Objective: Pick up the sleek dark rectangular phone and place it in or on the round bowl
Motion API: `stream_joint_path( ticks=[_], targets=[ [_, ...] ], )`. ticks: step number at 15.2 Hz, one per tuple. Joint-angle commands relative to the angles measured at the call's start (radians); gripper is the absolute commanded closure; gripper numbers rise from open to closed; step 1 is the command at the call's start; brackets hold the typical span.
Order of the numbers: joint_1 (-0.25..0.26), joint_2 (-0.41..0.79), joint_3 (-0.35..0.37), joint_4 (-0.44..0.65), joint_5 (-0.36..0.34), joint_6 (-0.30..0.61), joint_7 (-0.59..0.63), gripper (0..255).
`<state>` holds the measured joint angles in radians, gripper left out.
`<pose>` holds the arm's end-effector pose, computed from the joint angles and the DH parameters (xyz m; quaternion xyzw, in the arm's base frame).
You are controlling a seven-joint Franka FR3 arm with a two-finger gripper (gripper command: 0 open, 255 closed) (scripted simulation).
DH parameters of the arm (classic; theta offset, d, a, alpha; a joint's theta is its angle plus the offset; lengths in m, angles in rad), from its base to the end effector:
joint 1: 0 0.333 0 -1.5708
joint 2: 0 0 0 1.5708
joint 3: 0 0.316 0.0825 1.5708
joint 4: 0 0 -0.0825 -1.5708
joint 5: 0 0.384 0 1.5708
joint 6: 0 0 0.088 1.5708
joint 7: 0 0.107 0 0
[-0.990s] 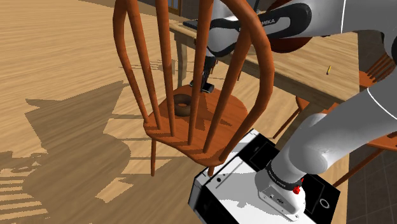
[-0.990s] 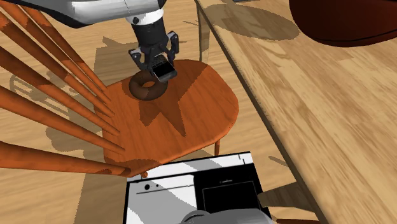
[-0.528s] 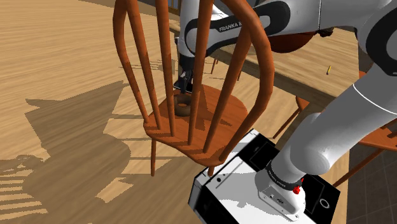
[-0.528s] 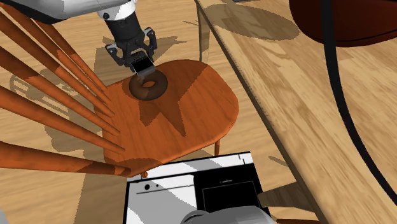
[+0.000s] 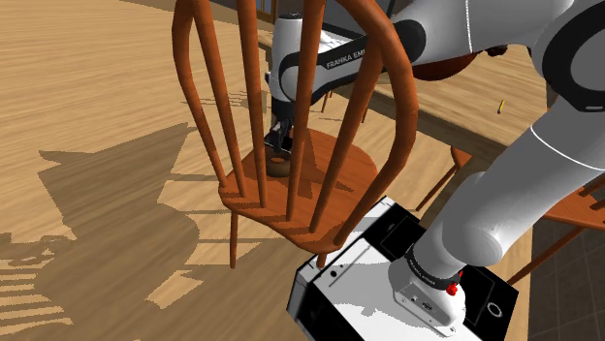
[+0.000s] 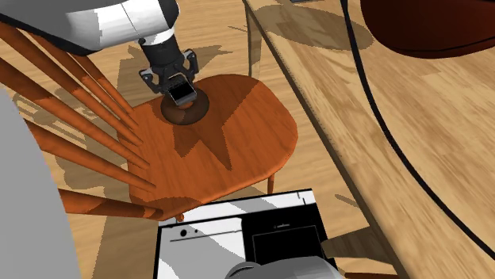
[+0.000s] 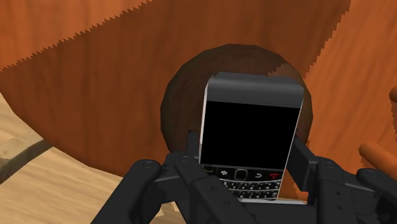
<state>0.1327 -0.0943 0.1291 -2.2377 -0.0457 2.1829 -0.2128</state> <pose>0.4949 0.1316 0.4129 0.9685 0.2472 0.0199 0.0245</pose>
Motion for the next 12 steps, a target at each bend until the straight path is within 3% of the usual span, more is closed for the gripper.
stream_joint_path(
  ticks=[1, 4, 12],
  targets=[
    [0.001, 0.011, 0.002, -0.019, -0.003, 0.03, 0.005, 255],
    [0.001, 0.033, 0.002, -0.042, -0.008, 0.076, 0.011, 255],
    [0.001, 0.033, 0.002, -0.042, -0.008, 0.076, 0.011, 255]
  ],
)
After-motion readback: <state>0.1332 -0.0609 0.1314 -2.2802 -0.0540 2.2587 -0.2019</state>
